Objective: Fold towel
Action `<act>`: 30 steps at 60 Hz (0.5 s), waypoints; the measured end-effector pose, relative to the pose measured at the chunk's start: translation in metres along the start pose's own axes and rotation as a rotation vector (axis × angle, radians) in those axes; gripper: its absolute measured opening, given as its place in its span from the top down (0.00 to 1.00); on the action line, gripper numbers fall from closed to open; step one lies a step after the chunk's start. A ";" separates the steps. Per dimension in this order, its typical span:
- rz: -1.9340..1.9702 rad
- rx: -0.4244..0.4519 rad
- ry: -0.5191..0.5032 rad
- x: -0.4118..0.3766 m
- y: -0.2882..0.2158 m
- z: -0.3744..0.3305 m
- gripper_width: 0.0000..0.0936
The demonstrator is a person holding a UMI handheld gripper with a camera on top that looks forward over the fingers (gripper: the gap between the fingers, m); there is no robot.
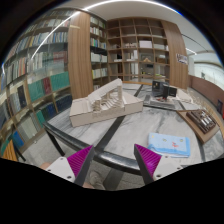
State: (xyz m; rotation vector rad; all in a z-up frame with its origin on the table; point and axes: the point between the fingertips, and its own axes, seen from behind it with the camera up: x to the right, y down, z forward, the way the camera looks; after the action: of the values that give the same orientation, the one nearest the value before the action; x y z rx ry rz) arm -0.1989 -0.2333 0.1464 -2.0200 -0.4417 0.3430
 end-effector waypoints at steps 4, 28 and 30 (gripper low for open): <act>-0.007 -0.014 -0.021 -0.007 0.001 0.011 0.11; -0.016 -0.085 0.134 0.088 0.010 0.119 0.12; -0.016 -0.099 0.156 0.101 0.014 0.130 0.11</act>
State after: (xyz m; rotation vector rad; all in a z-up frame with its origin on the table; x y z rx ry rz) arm -0.1612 -0.0923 0.0684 -2.1200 -0.3831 0.1550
